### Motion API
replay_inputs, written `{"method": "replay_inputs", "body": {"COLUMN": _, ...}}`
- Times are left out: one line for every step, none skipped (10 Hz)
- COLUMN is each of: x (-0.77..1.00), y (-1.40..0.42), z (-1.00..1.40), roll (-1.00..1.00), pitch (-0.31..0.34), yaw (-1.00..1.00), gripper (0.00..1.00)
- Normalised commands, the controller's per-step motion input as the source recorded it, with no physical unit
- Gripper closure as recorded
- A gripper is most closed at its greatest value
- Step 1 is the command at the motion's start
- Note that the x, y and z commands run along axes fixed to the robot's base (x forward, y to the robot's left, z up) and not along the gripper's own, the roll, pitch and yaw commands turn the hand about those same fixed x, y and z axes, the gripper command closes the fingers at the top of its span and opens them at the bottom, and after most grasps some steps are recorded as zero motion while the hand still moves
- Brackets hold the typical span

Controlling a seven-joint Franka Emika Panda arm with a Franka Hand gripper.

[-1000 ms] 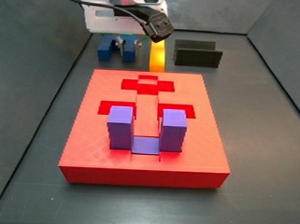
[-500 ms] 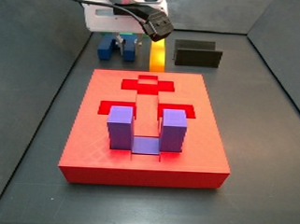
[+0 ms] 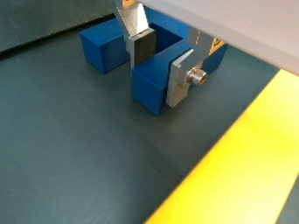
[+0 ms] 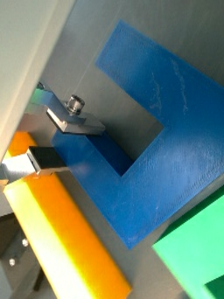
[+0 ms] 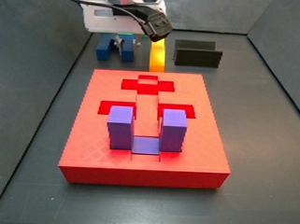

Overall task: Pick up the blue object. Move up. Place the blue object on the fixture. Regrasp the blue object. Move to above the board. Insert the blue object.
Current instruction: Move up, then place the blue object on the fixture.

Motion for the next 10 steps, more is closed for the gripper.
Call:
{"method": "replay_inputs", "body": {"x": 0.0, "y": 0.0, "z": 0.83, "roll": 0.0, "pitch": 0.0, "yaw": 0.0, "gripper": 1.0}}
{"method": "replay_inputs", "body": {"x": -0.04, "y": 0.06, "z": 0.79, "roll": 0.01, "pitch": 0.024, "yaw": -0.04, "gripper": 1.0}}
{"method": "replay_inputs", "body": {"x": -0.06, "y": 0.05, "z": 0.6, "roll": 0.03, "pitch": 0.036, "yaw": -0.05, "gripper": 1.0}}
{"method": "replay_inputs", "body": {"x": -0.01, "y": 0.02, "z": 0.23, "roll": 0.06, "pitch": 0.002, "yaw": -0.02, "gripper": 1.0}}
{"method": "replay_inputs", "body": {"x": -0.01, "y": 0.0, "z": -0.04, "roll": 0.0, "pitch": 0.0, "yaw": 0.0, "gripper": 1.0}}
{"method": "replay_inputs", "body": {"x": 0.1, "y": 0.03, "z": 0.0, "roll": -0.16, "pitch": -0.014, "yaw": -0.01, "gripper": 1.0}}
{"method": "replay_inputs", "body": {"x": 0.38, "y": -0.63, "z": 0.09, "roll": 0.04, "pitch": -0.114, "yaw": 0.0, "gripper": 1.0}}
{"method": "replay_inputs", "body": {"x": 0.63, "y": -0.74, "z": 0.43, "roll": 0.46, "pitch": 0.043, "yaw": 0.0, "gripper": 1.0}}
{"method": "replay_inputs", "body": {"x": 0.94, "y": -0.44, "z": 0.52, "roll": 0.0, "pitch": 0.086, "yaw": -0.05, "gripper": 1.0}}
{"method": "replay_inputs", "body": {"x": 0.94, "y": -0.17, "z": 0.49, "roll": -0.04, "pitch": 0.114, "yaw": -0.12, "gripper": 1.0}}
